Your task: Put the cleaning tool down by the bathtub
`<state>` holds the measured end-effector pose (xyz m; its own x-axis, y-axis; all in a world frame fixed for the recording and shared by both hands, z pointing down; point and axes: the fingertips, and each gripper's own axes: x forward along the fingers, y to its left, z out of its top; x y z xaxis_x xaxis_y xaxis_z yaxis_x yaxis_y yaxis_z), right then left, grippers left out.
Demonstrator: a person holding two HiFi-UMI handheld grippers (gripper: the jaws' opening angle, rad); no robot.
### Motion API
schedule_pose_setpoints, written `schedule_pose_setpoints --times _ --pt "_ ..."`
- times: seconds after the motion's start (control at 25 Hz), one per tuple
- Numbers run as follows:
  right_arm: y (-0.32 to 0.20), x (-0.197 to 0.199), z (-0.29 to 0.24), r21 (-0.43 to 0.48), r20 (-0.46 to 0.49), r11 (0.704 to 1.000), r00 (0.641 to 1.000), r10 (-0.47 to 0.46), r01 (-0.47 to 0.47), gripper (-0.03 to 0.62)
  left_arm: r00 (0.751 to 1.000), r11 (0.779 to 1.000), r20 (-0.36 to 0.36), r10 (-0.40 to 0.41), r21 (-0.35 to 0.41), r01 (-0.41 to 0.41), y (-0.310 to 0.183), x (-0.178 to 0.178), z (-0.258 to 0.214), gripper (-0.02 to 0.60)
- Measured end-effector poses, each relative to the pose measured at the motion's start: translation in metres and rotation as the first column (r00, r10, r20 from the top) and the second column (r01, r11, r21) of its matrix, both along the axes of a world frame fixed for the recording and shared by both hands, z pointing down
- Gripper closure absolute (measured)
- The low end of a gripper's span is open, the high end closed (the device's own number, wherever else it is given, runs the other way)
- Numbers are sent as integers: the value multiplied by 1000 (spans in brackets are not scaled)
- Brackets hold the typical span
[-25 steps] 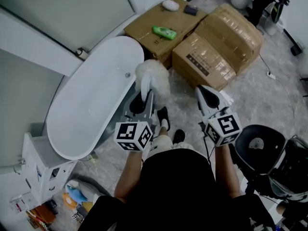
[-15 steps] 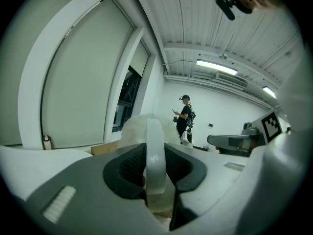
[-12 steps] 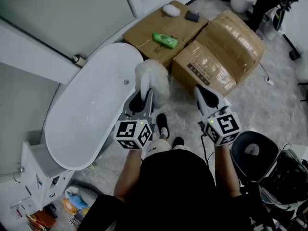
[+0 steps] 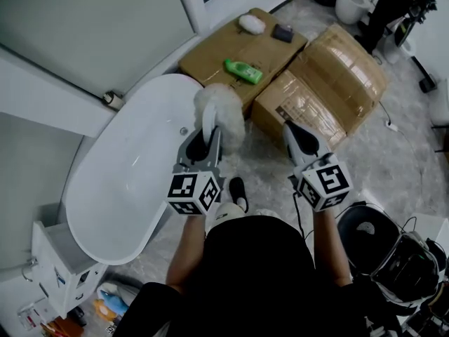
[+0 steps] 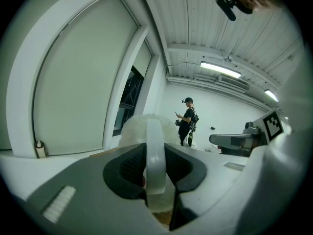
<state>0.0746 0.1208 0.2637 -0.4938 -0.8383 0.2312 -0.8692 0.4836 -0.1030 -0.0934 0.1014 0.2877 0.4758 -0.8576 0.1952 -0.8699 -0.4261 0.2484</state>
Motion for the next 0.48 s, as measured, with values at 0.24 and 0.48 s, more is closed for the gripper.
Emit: schedule_pose_setpoints --times 0.24,0.48 --pt "-29 -16 0 -1 3 1000 1000 17 -17 586 1000 1000 0 14 4 -14 -32 -15 -1 492" --pt "-41 -30 8 -6 4 1000 1000 17 -17 586 1000 1000 -2 16 -7 -16 -50 -27 9 492"
